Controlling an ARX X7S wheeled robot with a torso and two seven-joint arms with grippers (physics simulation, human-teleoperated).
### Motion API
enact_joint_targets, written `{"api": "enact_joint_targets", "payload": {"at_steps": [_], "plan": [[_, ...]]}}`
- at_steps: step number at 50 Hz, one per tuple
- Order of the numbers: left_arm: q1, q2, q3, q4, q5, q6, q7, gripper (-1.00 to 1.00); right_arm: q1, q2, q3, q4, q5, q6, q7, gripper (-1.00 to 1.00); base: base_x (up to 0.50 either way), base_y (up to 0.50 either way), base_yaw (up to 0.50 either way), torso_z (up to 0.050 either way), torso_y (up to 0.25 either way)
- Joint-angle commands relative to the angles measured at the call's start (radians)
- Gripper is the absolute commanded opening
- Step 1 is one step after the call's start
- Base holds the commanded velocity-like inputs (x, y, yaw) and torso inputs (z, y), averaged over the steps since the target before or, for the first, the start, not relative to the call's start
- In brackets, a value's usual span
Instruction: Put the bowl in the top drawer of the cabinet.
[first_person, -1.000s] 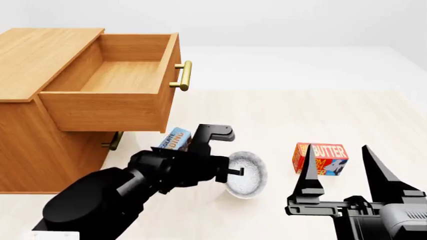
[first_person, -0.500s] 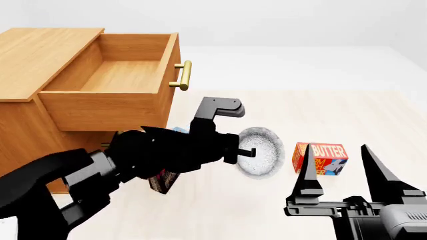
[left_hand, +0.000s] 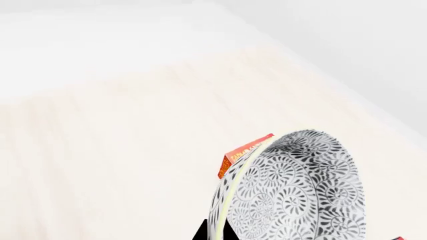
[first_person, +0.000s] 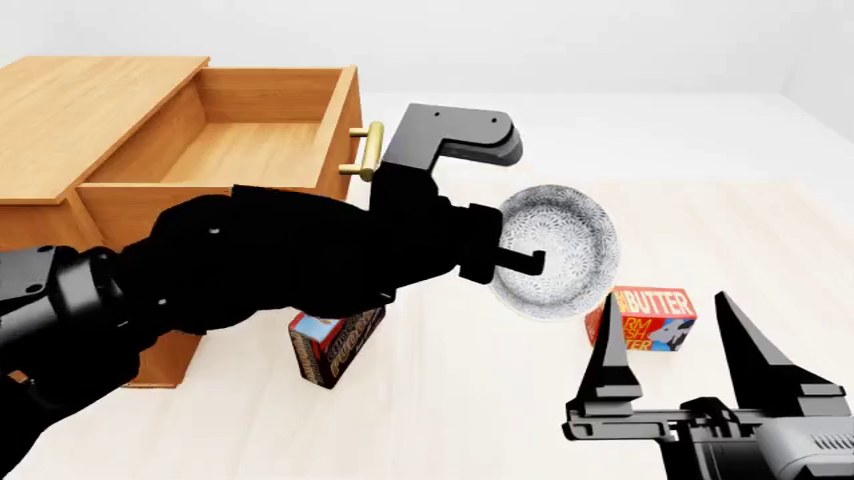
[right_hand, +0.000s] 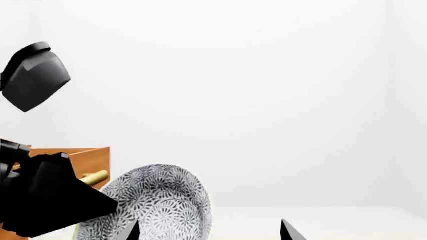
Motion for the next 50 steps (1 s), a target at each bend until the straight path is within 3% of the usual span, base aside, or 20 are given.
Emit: {"api": "enact_joint_targets", "payload": {"at_steps": [1, 30, 50], "plan": [[-0.101, -0.051, -0.064, 0.105, -0.045, -0.019, -0.087, -1.0, -0.005, 0.003, -0.004, -0.003, 0.001, -0.008, -0.002, 1.0, 0.0, 0.0, 0.0, 0.0, 0.0], [-0.344, -0.131, -0.137, 0.106, -0.1, -0.105, -0.204, -1.0, 0.004, 0.016, -0.009, -0.011, 0.011, -0.006, -0.004, 1.0, 0.0, 0.0, 0.0, 0.0, 0.0], [-0.466, -0.248, -0.162, 0.043, -0.121, -0.192, -0.219, -1.0, 0.004, 0.015, -0.019, 0.001, 0.008, -0.015, -0.004, 1.0, 0.0, 0.0, 0.0, 0.0, 0.001]]}}
